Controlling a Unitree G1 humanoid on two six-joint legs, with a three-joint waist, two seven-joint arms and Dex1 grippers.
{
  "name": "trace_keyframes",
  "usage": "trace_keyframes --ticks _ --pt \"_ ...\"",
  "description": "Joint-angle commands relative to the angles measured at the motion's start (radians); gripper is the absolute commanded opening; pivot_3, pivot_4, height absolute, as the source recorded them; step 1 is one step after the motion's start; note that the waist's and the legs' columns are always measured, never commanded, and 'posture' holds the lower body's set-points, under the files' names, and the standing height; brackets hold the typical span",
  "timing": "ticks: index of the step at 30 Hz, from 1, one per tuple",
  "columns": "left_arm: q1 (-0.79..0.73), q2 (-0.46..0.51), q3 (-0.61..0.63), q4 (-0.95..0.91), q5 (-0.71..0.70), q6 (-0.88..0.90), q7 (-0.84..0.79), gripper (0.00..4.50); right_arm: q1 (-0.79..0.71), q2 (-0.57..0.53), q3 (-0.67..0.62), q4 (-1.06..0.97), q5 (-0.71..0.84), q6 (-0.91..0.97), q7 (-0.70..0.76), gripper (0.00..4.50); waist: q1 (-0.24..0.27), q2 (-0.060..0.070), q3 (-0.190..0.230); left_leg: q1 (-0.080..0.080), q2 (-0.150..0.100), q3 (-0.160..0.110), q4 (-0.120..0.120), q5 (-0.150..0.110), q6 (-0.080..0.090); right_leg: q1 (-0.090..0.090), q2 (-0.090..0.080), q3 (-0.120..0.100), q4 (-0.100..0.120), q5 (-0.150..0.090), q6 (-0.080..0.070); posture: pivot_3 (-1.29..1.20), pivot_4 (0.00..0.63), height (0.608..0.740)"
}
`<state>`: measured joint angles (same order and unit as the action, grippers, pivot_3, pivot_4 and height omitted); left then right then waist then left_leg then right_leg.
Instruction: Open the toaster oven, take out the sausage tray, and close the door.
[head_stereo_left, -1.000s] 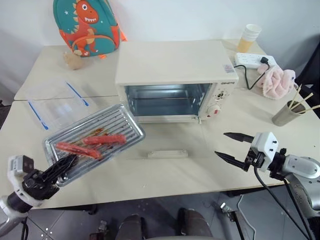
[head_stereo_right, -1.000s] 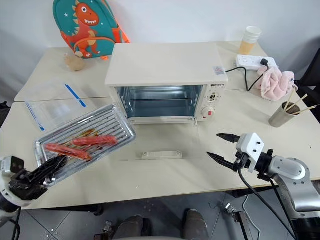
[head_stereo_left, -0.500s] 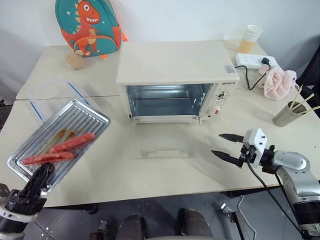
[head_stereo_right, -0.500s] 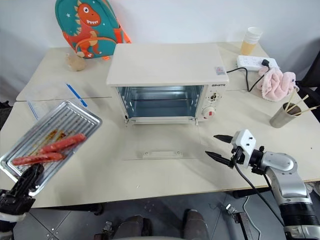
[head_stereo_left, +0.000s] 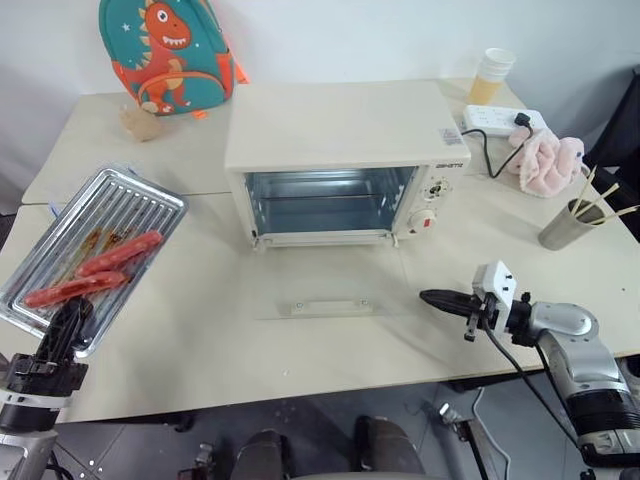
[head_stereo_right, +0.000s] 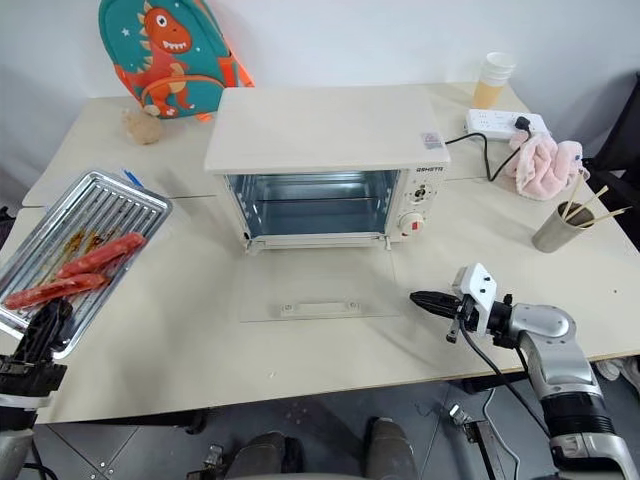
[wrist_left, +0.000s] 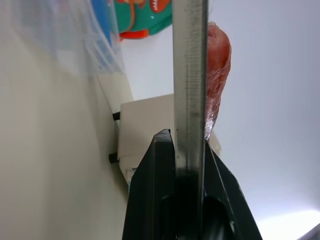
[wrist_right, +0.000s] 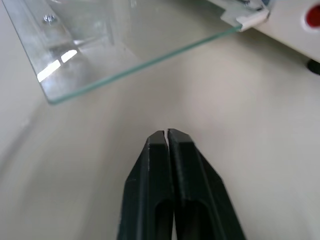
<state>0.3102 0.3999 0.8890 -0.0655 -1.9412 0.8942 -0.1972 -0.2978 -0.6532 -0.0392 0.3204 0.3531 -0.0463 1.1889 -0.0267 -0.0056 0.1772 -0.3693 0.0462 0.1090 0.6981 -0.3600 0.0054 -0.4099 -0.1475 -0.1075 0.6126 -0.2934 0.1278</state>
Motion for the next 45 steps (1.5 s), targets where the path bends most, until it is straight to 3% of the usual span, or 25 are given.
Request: trace_keyframes --ticks 1,13,23,33,37,40,45 --pt "-0.002 -0.004 0.024 -0.018 -0.031 -0.007 0.002 0.00 -0.025 0.001 -0.007 -0.051 0.042 0.011 0.052 0.04 0.000 0.000 0.000 0.000 0.000 0.000 0.000 0.000 0.000 0.000 0.000 0.000 0.000 0.000 0.000 0.00 0.150 0.740" --pt "-0.005 0.004 0.023 0.010 -0.031 0.040 0.025 0.00 -0.050 -0.051 -0.096 -0.346 0.224 0.301 0.035 0.04 0.002 0.000 0.000 0.000 0.000 0.000 0.000 -0.001 0.000 0.000 0.000 0.000 -0.001 0.000 0.000 0.00 0.150 0.740" --pt "-0.004 0.060 0.013 0.055 -0.031 0.104 0.008 0.00 -0.201 0.024 -0.175 -0.312 0.258 0.352 -0.149 0.04 0.000 0.000 0.000 -0.001 0.000 0.000 -0.001 -0.001 -0.001 -0.001 0.000 0.000 0.000 0.000 0.000 0.00 0.150 0.740" --pt "0.109 0.354 -0.079 0.078 0.010 0.363 -0.164 0.00 -0.009 -0.081 -0.192 -0.393 0.239 0.320 -0.037 0.04 0.008 -0.001 0.000 -0.002 0.000 0.001 -0.001 -0.004 0.001 -0.002 -0.001 -0.001 -0.002 0.000 0.000 0.00 0.150 0.740" --pt "0.053 0.438 -0.223 0.016 0.128 0.420 -0.237 0.00 0.117 -0.122 -0.238 -0.434 0.255 0.330 -0.010 0.04 0.008 0.000 0.001 -0.001 0.000 0.005 -0.001 -0.005 0.001 -0.002 0.000 -0.002 -0.002 0.000 0.000 0.00 0.150 0.740" --pt "-0.115 0.427 -0.381 -0.023 0.184 0.402 -0.214 0.00 0.217 -0.136 -0.267 -0.490 0.265 0.334 0.001 0.63 0.024 0.002 0.001 0.000 0.000 0.006 -0.001 -0.005 0.001 -0.002 0.000 -0.001 -0.002 0.000 0.000 0.00 0.150 0.740" --pt "-0.355 0.374 -0.585 0.007 0.302 0.402 -0.173 0.00 0.326 -0.113 -0.310 -0.619 0.311 0.320 -0.008 2.22 0.028 0.002 0.001 0.001 0.000 0.008 -0.001 -0.005 0.000 -0.002 0.000 0.000 -0.001 0.000 0.000 0.00 0.150 0.740"
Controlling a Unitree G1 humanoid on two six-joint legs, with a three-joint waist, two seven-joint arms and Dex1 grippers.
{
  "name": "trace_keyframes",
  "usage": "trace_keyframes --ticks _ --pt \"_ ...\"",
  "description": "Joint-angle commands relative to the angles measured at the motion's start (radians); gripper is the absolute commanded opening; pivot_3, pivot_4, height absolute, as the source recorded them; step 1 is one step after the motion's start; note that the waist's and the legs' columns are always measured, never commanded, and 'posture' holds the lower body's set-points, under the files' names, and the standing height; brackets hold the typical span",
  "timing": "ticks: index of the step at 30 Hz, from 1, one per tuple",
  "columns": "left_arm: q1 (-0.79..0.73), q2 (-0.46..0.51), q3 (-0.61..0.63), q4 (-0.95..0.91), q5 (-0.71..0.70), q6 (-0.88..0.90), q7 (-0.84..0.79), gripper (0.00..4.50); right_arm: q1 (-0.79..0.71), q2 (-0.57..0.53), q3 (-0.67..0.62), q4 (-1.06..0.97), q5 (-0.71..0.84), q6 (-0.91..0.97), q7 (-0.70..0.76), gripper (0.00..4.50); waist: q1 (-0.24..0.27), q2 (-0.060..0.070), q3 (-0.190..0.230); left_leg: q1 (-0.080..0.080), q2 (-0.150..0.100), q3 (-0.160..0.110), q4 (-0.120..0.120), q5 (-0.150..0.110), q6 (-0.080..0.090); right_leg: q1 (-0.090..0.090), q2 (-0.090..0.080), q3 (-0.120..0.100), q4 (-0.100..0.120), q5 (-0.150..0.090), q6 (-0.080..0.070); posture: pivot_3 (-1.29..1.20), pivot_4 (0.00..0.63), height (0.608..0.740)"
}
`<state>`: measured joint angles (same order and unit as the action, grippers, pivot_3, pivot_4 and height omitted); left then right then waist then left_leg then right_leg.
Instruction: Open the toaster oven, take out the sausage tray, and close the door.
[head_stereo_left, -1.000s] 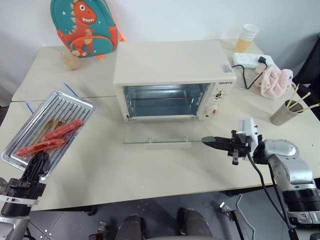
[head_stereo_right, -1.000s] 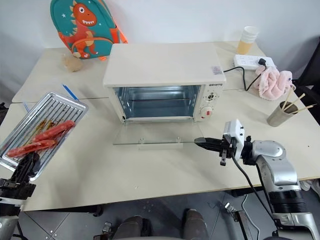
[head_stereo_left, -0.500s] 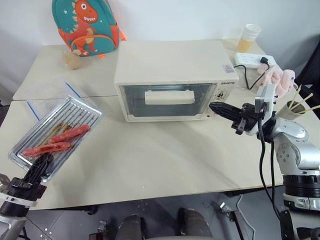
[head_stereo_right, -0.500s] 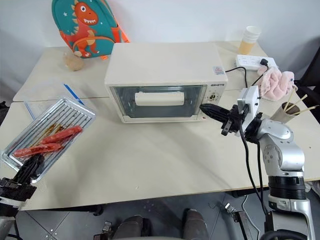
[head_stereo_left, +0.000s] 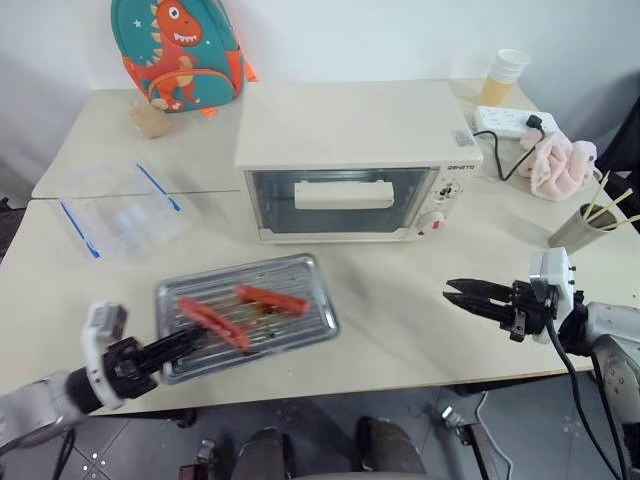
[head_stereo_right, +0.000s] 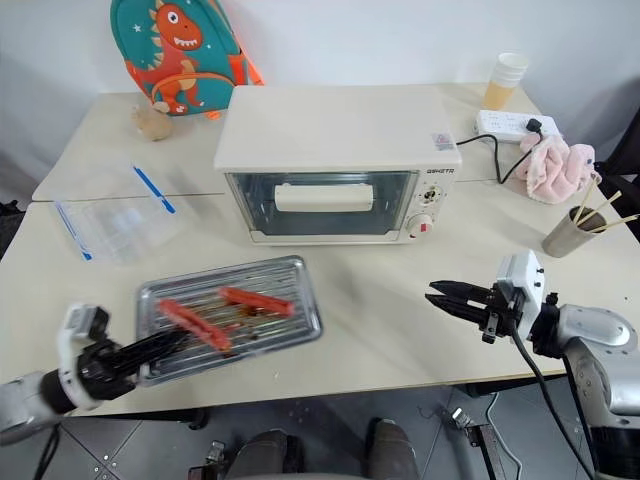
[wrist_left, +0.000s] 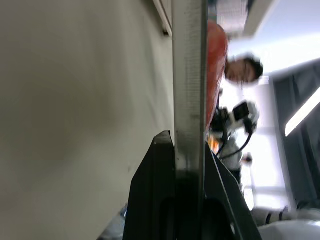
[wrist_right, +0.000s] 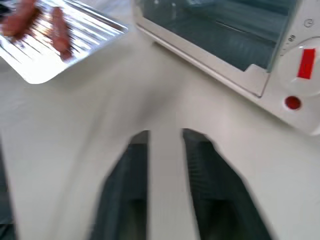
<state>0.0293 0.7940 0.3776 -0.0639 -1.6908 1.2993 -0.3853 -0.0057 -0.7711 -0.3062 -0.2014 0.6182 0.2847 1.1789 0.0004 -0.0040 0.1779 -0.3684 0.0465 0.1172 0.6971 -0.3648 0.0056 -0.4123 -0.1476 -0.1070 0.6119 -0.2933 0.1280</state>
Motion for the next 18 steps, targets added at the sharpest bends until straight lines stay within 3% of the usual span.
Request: trace_keyframes --ticks 1,7,10,14,18 --pt "-0.114 -0.030 -0.104 0.016 0.071 0.004 0.019 0.00 0.057 0.005 -0.046 -0.133 0.061 -0.003 0.002 2.58 0.000 0.000 0.000 0.000 0.000 0.001 0.000 0.000 0.000 0.000 0.000 0.000 0.000 0.000 0.000 0.00 0.150 0.740" --pt "-0.366 -0.155 -0.276 0.115 0.241 0.032 0.062 0.00 0.158 0.053 -0.078 -0.244 0.038 -0.137 0.007 4.47 0.006 0.000 0.000 0.000 0.000 0.005 0.001 0.000 -0.001 0.001 0.002 -0.001 0.000 0.001 0.001 0.00 0.150 0.740" --pt "-0.423 -0.204 -0.302 0.146 0.299 0.049 0.047 0.00 0.171 0.074 -0.094 -0.227 0.026 -0.195 0.009 4.47 0.011 -0.001 0.000 0.000 0.000 0.006 0.002 0.001 0.000 0.002 0.002 -0.001 -0.001 0.002 0.003 0.00 0.150 0.740" --pt "-0.476 -0.284 -0.337 0.182 0.388 0.059 0.070 0.00 0.238 0.010 -0.143 -0.241 0.149 -0.058 0.040 4.47 0.030 0.000 0.000 0.000 0.000 0.006 0.002 0.001 0.000 0.002 0.002 -0.001 -0.001 0.002 0.003 0.00 0.150 0.740" --pt "-0.476 -0.316 -0.314 0.187 0.416 0.101 0.066 0.00 0.254 0.012 -0.148 -0.242 0.135 -0.075 0.045 4.47 0.032 0.000 -0.001 0.001 -0.001 0.005 0.003 0.002 0.002 0.005 0.002 0.000 -0.002 0.002 0.003 0.00 0.150 0.740"
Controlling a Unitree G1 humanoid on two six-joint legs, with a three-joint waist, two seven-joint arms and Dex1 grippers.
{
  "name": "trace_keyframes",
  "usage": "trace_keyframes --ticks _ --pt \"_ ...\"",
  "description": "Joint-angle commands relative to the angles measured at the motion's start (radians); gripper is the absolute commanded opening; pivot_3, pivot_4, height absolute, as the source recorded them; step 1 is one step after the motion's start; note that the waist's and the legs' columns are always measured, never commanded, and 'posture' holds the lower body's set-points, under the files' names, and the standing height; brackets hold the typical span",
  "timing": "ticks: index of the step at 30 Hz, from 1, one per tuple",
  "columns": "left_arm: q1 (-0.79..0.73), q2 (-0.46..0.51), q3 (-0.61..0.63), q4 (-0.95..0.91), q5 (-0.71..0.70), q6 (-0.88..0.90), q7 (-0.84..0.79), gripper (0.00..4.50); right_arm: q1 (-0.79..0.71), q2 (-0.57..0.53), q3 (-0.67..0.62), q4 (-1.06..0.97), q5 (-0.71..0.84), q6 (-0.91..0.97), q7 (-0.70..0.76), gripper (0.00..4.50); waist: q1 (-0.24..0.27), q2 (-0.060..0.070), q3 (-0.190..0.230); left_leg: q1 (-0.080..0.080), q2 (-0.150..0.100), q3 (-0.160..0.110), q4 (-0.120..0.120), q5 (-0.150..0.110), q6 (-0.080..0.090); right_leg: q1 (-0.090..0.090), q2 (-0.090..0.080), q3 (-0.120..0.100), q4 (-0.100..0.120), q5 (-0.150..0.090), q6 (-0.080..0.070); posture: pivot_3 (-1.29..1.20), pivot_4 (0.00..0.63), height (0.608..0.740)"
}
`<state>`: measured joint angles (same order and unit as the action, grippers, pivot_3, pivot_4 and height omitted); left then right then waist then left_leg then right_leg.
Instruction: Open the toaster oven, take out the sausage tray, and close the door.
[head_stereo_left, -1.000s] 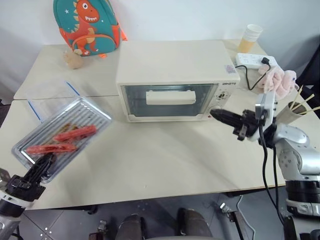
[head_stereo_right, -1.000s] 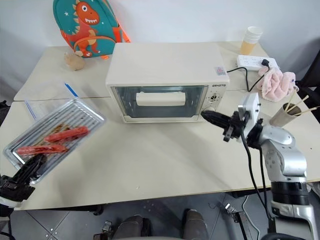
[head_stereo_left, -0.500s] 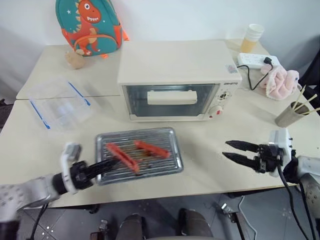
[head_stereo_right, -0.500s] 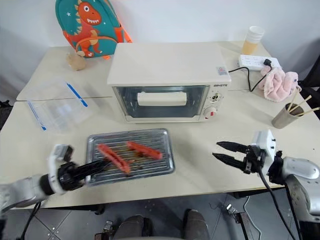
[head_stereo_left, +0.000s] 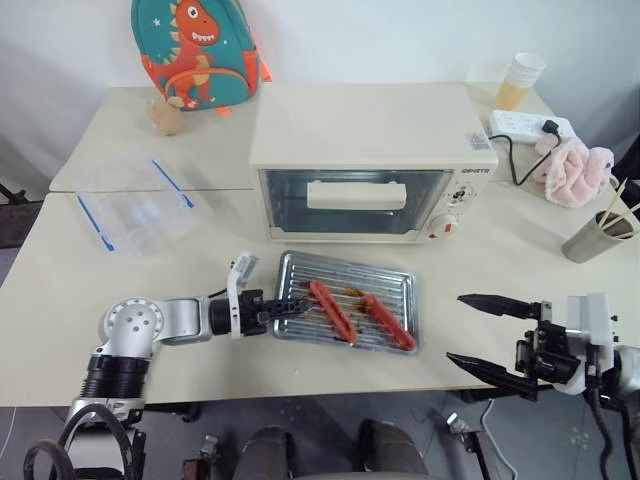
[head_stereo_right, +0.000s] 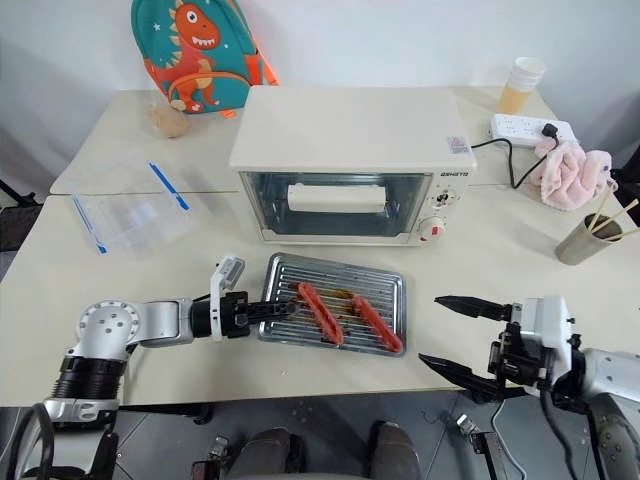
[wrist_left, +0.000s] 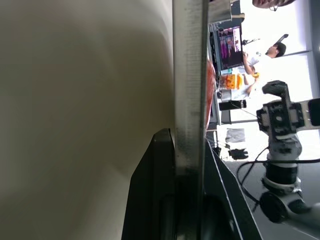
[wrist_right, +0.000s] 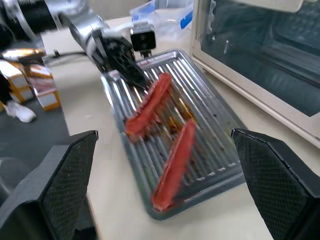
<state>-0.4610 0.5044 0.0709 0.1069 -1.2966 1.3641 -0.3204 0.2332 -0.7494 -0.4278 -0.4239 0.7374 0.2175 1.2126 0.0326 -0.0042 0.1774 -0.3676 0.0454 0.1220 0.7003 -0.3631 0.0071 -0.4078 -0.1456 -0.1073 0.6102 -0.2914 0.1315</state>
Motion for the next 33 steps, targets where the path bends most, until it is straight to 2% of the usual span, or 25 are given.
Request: trace_keyframes --ticks 1,7,8,10,16,21,22,24,26,29,31,33 --pt "0.016 -0.037 0.002 0.015 0.032 0.039 0.013 0.00 0.017 -0.009 -0.025 -0.017 0.012 -0.009 0.013 4.47 0.001 0.000 0.000 0.000 0.000 0.000 0.000 0.000 0.000 0.000 0.000 0.000 0.000 0.000 0.000 0.00 0.150 0.740" --pt "0.044 -0.051 0.056 -0.018 0.057 0.077 0.032 0.00 0.016 -0.006 -0.011 -0.012 -0.001 -0.012 0.011 4.47 -0.001 0.001 -0.001 0.000 0.000 -0.001 0.000 0.000 0.000 0.000 0.000 0.000 0.001 0.000 0.000 0.00 0.150 0.740" --pt "0.055 -0.045 0.070 -0.029 0.057 0.083 0.034 0.61 0.012 -0.006 -0.007 -0.008 -0.003 -0.012 0.010 4.50 -0.003 0.001 -0.001 0.000 0.000 -0.001 0.000 0.000 0.000 0.000 0.000 0.000 0.001 0.000 0.000 0.00 0.150 0.740" --pt "0.079 -0.027 0.089 -0.056 0.062 0.094 0.031 1.00 0.001 -0.007 0.001 0.001 -0.009 -0.013 0.011 4.50 -0.006 0.001 -0.001 0.000 0.000 -0.002 -0.001 0.000 0.000 0.000 0.000 0.000 0.000 0.000 0.000 0.00 0.150 0.740" --pt "0.126 0.013 0.138 -0.129 0.052 0.117 0.016 2.69 -0.029 -0.012 0.021 0.027 -0.017 -0.011 0.016 4.50 -0.010 0.001 -0.001 0.001 0.001 -0.002 -0.002 0.000 0.000 -0.001 0.000 0.000 0.001 0.000 0.000 0.00 0.150 0.740" --pt "0.183 0.135 0.223 -0.184 0.054 0.057 -0.118 4.10 -0.058 -0.017 0.046 0.045 -0.022 -0.010 0.038 4.50 -0.016 0.001 0.000 0.002 0.002 -0.002 -0.002 0.000 -0.001 -0.002 0.000 0.001 0.001 0.000 0.000 0.00 0.150 0.740" --pt "0.210 0.184 0.245 -0.202 0.060 0.033 -0.187 4.43 -0.066 -0.017 0.050 0.048 -0.021 -0.007 0.040 4.50 -0.016 0.000 0.000 0.002 0.002 -0.002 -0.002 0.000 -0.002 -0.002 0.000 0.001 0.002 0.000 0.000 0.00 0.150 0.740" --pt "0.276 0.274 0.286 -0.236 0.100 -0.065 -0.355 4.47 -0.075 -0.022 0.060 0.052 -0.018 -0.001 0.055 4.50 -0.021 0.000 0.000 0.001 0.002 -0.002 -0.002 0.000 -0.002 -0.003 0.001 0.000 0.001 0.000 -0.001 0.00 0.150 0.740" --pt "0.324 0.322 0.294 -0.248 0.151 -0.167 -0.475 4.47 -0.083 -0.024 0.065 0.058 -0.016 0.000 0.062 4.50 -0.021 0.000 0.000 -0.001 0.002 -0.001 -0.003 0.000 -0.002 -0.004 0.001 0.000 0.001 -0.001 -0.001 0.00 0.150 0.740" --pt "0.489 0.399 0.362 -0.237 0.436 -0.652 -0.756 4.47 -0.130 -0.031 0.082 0.082 -0.010 -0.004 0.090 4.50 -0.020 0.001 0.000 -0.001 0.002 -0.001 -0.003 -0.001 -0.002 -0.004 0.000 0.000 -0.001 -0.001 -0.002 0.00 0.150 0.740" --pt "0.548 0.394 0.404 -0.219 0.523 -0.854 -0.860 4.47 -0.157 -0.033 0.090 0.097 -0.008 -0.004 0.103 4.50 -0.023 0.001 0.000 -0.001 0.002 0.000 -0.003 -0.002 -0.003 -0.005 0.000 0.000 -0.003 -0.002 -0.004 0.00 0.150 0.740" --pt "0.605 0.394 0.429 -0.183 0.637 -1.030 -0.883 4.47 -0.189 -0.035 0.099 0.118 -0.011 -0.008 0.118 4.50 -0.020 0.001 0.000 -0.002 0.003 0.001 -0.003 -0.003 -0.003 -0.006 0.000 -0.001 -0.004 -0.003 -0.005 0.00 0.150 0.740"
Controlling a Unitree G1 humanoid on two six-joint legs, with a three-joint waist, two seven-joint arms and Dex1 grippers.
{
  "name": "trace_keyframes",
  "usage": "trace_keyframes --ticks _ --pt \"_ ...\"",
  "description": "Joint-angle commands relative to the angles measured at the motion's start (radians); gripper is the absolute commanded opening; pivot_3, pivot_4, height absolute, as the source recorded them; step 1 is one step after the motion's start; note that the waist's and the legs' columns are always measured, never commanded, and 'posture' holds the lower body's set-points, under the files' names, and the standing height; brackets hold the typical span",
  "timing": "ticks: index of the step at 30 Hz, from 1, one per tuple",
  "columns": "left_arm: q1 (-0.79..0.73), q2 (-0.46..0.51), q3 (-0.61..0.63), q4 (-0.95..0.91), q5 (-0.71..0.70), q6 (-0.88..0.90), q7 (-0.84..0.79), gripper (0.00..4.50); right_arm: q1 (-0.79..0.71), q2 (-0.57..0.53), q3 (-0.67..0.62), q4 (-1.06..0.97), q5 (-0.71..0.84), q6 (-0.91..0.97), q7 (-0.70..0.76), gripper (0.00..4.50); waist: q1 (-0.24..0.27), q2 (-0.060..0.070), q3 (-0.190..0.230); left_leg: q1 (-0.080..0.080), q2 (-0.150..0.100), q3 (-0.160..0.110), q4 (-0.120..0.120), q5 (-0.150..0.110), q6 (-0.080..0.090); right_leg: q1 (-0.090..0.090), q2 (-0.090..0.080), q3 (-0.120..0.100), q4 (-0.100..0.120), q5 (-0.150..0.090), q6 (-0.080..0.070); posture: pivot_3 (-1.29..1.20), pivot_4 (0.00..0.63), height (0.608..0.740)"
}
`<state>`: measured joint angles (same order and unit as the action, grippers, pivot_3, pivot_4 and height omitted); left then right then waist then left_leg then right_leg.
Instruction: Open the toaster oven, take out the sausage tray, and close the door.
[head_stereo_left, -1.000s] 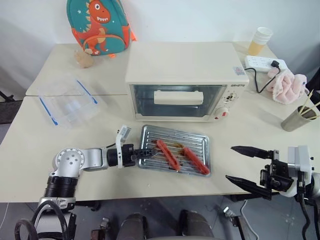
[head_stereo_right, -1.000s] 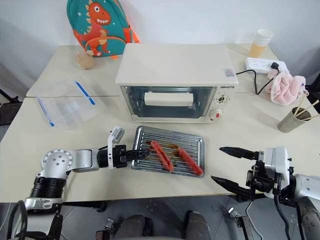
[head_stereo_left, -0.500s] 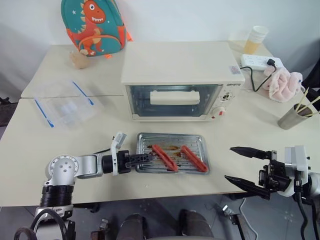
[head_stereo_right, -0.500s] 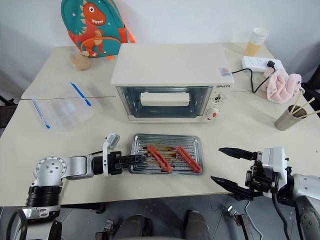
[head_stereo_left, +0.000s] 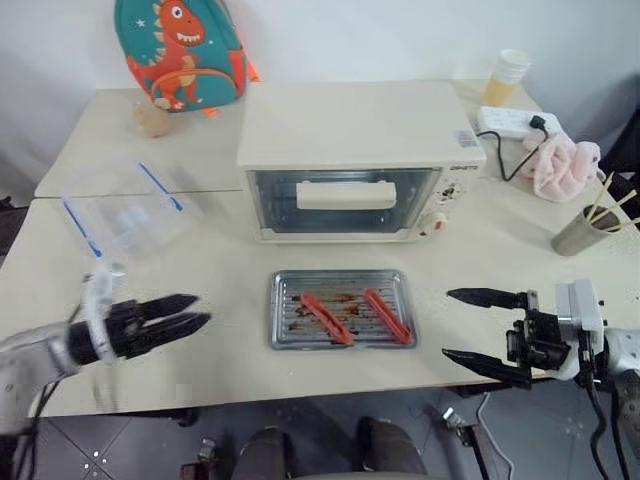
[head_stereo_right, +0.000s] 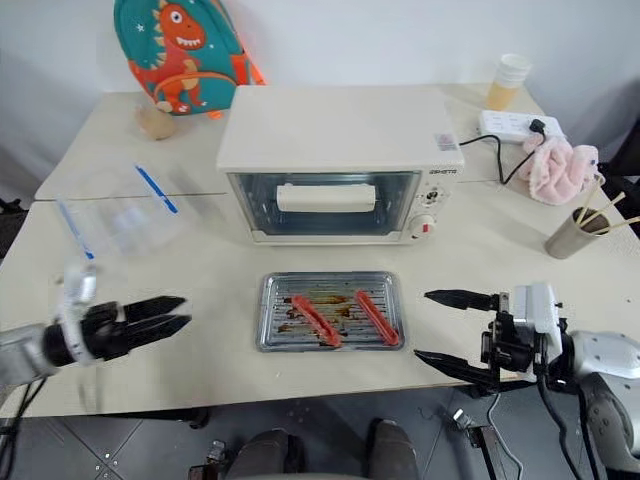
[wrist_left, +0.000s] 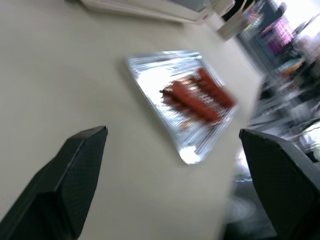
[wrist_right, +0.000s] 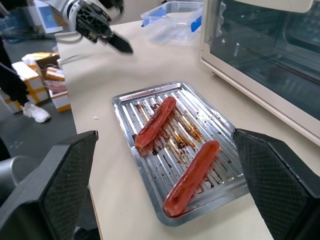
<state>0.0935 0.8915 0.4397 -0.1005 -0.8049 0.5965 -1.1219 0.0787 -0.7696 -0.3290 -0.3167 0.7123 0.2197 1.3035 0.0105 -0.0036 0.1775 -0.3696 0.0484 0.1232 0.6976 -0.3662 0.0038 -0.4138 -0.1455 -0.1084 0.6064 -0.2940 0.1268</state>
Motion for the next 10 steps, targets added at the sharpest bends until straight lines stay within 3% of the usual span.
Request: trace_keyframes --ticks 1,6,10 --pt "0.078 0.016 0.065 0.042 0.191 -0.318 -0.094 4.47 -0.048 -0.016 0.005 0.023 0.009 -0.018 0.037 4.50 0.003 0.000 0.000 0.000 0.000 0.000 0.000 0.000 0.000 0.000 0.000 0.000 0.000 0.000 0.000 0.00 0.150 0.740" --pt "0.059 -0.017 0.078 0.116 0.309 -0.572 -0.087 4.47 -0.077 -0.027 0.016 0.073 -0.033 -0.057 0.079 4.50 0.011 0.000 0.000 0.000 0.000 0.001 0.000 -0.001 0.002 0.000 -0.001 -0.002 0.003 0.000 0.000 0.00 0.150 0.740" --pt "0.039 -0.021 0.093 0.112 0.292 -0.558 -0.055 4.47 -0.077 -0.036 0.007 0.124 -0.057 -0.088 0.112 4.50 0.014 0.000 0.000 0.000 0.000 0.001 0.001 -0.002 0.004 0.000 -0.003 -0.005 0.004 0.001 0.001 0.00 0.150 0.740"
